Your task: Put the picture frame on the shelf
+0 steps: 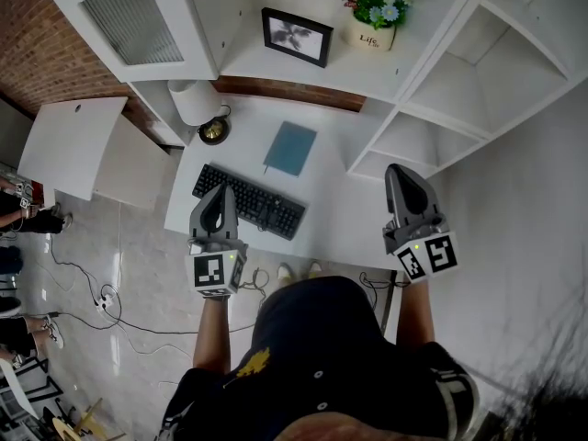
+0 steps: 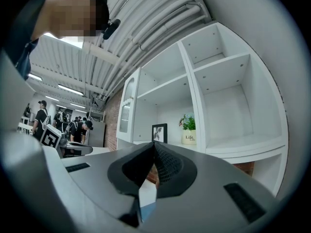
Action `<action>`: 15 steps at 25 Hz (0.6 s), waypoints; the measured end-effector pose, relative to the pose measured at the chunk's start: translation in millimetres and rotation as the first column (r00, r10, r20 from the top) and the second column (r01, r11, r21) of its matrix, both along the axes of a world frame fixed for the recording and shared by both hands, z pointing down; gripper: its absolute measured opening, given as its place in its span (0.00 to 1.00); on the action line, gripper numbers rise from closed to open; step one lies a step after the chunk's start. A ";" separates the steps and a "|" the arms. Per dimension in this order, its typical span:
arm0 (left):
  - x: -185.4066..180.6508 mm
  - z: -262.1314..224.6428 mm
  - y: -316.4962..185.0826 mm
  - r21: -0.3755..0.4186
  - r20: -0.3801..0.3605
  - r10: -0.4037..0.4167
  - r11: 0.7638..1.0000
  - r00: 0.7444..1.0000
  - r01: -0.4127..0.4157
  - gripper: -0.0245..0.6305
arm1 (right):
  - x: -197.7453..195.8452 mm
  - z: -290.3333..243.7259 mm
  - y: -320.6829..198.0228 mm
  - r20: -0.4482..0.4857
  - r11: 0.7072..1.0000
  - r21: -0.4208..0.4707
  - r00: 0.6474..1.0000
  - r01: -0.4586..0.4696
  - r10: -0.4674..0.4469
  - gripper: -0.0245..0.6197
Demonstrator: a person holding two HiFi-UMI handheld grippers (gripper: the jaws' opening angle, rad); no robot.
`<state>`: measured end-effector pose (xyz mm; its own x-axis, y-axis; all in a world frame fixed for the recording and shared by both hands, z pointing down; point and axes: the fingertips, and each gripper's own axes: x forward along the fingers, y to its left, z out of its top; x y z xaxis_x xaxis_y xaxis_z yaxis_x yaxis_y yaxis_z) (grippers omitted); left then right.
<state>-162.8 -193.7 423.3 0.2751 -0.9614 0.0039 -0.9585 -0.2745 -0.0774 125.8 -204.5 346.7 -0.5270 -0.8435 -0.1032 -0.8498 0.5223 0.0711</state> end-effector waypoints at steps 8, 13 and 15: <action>4.7 -0.3 -1.3 -0.006 0.001 0.010 1.000 1.000 -0.010 0.06 | 1.1 -1.9 1.2 0.003 1.000 0.000 1.000 0.002 -0.002 0.05; 6.6 -0.5 -2.7 -0.005 0.002 0.012 1.000 1.000 -0.012 0.06 | 1.7 -3.1 2.0 0.012 1.000 -0.002 1.000 0.005 -0.005 0.05; 7.1 -1.0 -3.1 -0.003 0.002 0.013 1.000 1.000 -0.013 0.06 | 0.2 -4.5 3.4 0.009 1.000 0.002 1.000 0.010 -0.010 0.05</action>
<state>-155.7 -196.8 422.3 0.2874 -0.9578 0.0073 -0.9547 -0.2871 -0.0787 126.0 -201.1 342.2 -0.5341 -0.8382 -0.1102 -0.8454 0.5303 0.0644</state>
